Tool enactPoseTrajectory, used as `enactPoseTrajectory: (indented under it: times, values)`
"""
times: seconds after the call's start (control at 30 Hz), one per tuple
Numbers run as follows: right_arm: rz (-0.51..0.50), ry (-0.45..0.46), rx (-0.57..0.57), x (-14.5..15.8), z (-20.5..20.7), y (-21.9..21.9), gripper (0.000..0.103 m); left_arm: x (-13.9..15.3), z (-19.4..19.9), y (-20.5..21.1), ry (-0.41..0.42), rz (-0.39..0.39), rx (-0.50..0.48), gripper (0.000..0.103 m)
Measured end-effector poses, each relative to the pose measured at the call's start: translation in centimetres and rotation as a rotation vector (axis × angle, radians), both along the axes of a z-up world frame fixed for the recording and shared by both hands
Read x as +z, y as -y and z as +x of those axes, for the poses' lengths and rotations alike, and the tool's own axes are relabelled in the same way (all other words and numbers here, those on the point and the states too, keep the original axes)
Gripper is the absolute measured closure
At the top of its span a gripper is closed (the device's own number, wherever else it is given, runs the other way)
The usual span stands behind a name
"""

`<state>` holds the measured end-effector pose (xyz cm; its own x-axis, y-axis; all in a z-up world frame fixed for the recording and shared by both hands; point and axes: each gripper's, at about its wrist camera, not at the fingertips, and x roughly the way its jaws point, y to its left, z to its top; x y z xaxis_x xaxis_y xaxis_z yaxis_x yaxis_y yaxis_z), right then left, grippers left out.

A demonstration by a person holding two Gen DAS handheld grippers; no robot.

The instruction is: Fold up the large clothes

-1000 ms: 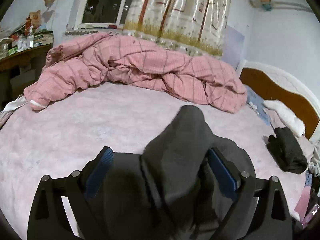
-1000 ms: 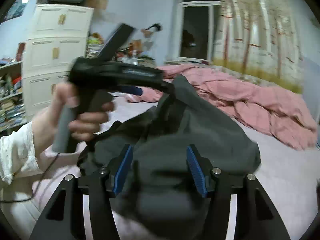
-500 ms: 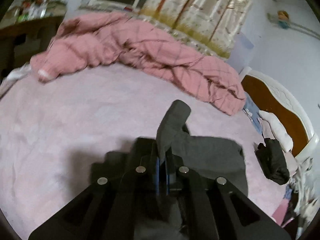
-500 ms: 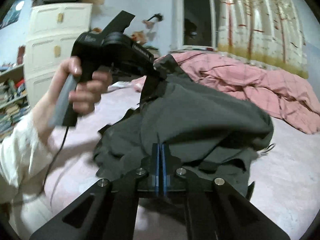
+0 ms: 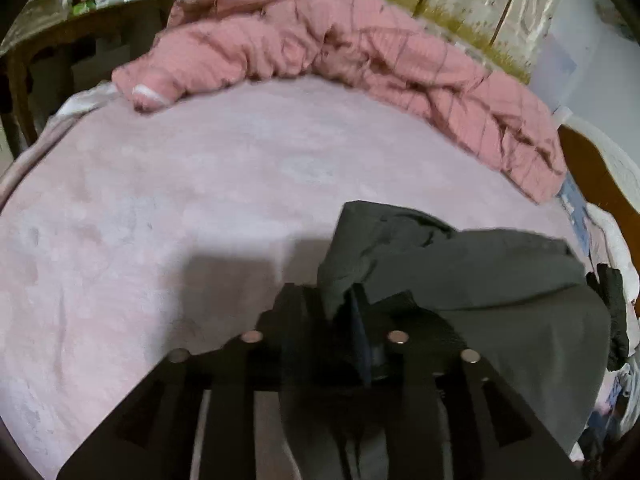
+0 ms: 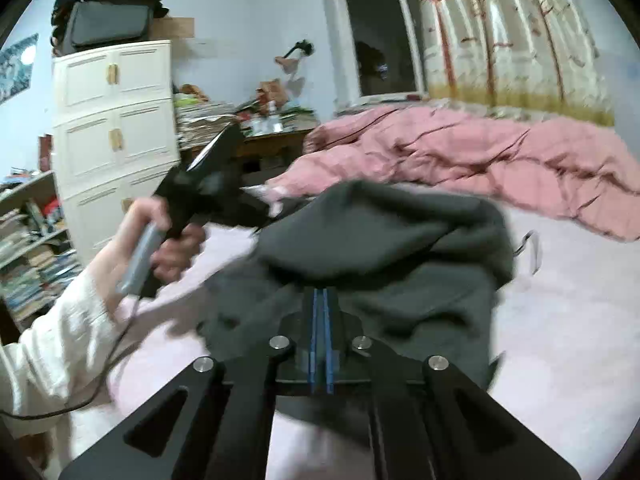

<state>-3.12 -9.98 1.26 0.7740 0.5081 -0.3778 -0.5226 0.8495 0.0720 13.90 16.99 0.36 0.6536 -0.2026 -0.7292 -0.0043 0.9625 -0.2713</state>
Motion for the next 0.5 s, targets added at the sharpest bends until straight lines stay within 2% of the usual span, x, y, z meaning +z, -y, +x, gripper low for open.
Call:
enactPoseTrajectory:
  times: [0.03, 0.07, 0.17, 0.23, 0.37, 0.5]
  values:
    - [0.004, -0.003, -0.004, 0.2, 0.3, 0.3, 0.069, 0.2, -0.3, -0.2, 0.018, -0.008, -0.005, 0.072]
    - [0.007, -0.014, 0.015, 0.2, 0.9, 0.4, 0.046, 0.5, -0.5, -0.4, 0.036, -0.023, -0.008, 0.072]
    - [-0.022, -0.034, 0.046, 0.5, 2.2, -1.0, 0.045, 1.2, -0.6, -0.9, 0.067, -0.071, -0.007, 0.072]
    - [0.012, -0.085, 0.006, 0.1, 3.9, -1.2, 0.045, 1.3, -0.5, -1.1, 0.083, -0.093, -0.005, 0.073]
    - [0.239, -0.227, -0.084, -1.1, 6.4, 1.4, 0.037, 1.5, -0.3, -1.1, 0.097, -0.086, -0.006, 0.073]
    - [0.394, -0.272, -0.044, -2.3, 7.1, 2.9, 0.037, 1.5, -0.2, -1.1, 0.096, -0.133, -0.028, 0.073]
